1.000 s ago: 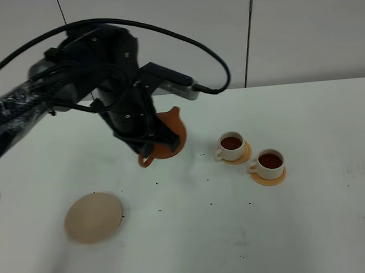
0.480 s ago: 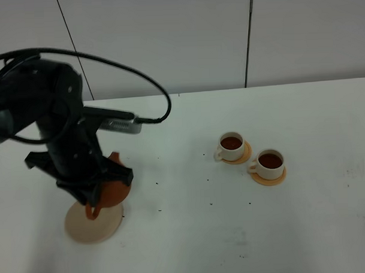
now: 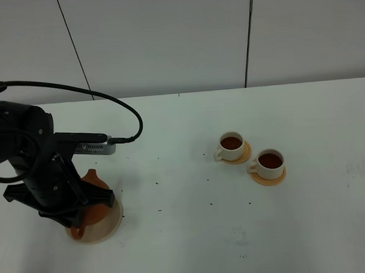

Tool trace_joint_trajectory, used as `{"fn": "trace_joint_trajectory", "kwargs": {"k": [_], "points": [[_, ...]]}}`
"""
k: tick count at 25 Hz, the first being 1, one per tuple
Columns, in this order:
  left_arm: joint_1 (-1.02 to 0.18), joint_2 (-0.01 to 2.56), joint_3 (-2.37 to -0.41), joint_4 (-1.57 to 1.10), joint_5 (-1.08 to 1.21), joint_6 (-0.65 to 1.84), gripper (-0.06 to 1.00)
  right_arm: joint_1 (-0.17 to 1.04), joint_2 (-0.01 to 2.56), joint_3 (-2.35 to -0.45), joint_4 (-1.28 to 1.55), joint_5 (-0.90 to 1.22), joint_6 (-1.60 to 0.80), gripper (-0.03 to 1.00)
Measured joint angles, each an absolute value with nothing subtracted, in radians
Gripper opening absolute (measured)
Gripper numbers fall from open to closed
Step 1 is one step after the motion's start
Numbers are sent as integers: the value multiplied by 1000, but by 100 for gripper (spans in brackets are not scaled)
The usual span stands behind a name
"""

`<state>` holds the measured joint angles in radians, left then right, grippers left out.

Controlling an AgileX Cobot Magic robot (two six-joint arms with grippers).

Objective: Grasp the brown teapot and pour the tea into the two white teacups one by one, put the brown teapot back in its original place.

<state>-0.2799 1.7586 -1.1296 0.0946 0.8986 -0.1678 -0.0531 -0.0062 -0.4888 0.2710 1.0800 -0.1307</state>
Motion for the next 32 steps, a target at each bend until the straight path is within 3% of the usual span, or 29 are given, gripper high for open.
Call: {"fn": "trace_joint_trajectory", "kwargs": {"k": [32], "points": [[-270, 1808, -1095, 142, 811, -164, 17, -53, -6, -489, 271, 1080, -131, 24]]}}
